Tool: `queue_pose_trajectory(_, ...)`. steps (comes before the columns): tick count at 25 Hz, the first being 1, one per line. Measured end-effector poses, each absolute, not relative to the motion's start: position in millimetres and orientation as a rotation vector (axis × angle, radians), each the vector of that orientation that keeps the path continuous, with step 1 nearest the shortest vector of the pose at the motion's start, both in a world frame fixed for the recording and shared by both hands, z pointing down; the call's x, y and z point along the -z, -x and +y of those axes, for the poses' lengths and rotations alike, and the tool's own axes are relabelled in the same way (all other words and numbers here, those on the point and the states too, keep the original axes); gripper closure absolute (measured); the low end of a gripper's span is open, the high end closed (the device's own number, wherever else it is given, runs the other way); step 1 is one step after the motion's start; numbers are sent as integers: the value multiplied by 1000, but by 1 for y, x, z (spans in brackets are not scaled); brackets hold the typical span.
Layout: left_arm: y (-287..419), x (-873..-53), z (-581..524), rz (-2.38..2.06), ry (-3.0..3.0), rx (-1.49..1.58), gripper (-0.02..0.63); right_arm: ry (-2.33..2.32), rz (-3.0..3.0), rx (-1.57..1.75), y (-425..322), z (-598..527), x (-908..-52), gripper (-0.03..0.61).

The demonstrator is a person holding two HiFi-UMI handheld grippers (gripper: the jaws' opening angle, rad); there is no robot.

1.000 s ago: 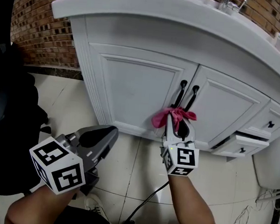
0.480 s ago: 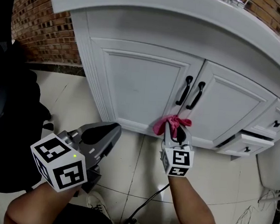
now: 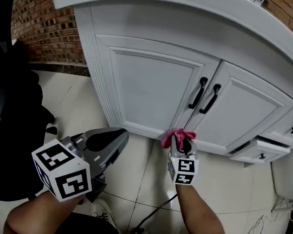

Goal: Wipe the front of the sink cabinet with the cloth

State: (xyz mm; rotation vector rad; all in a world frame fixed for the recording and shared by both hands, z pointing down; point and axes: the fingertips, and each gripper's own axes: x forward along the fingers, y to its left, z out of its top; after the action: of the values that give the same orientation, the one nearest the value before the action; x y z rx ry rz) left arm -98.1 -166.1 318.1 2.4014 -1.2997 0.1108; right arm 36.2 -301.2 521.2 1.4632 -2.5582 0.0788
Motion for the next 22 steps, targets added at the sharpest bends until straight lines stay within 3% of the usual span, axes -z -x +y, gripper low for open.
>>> queue_pose_trajectory(13,108,-317,-164,-1322,-2385,-89,607,-1346,-2430,-452,-41,-304,-606,479)
queue_pose_trajectory(22,109,-312,-163,-1321,-2397,-63,607,-1356,-2434,-452,-38,-291,-580,479)
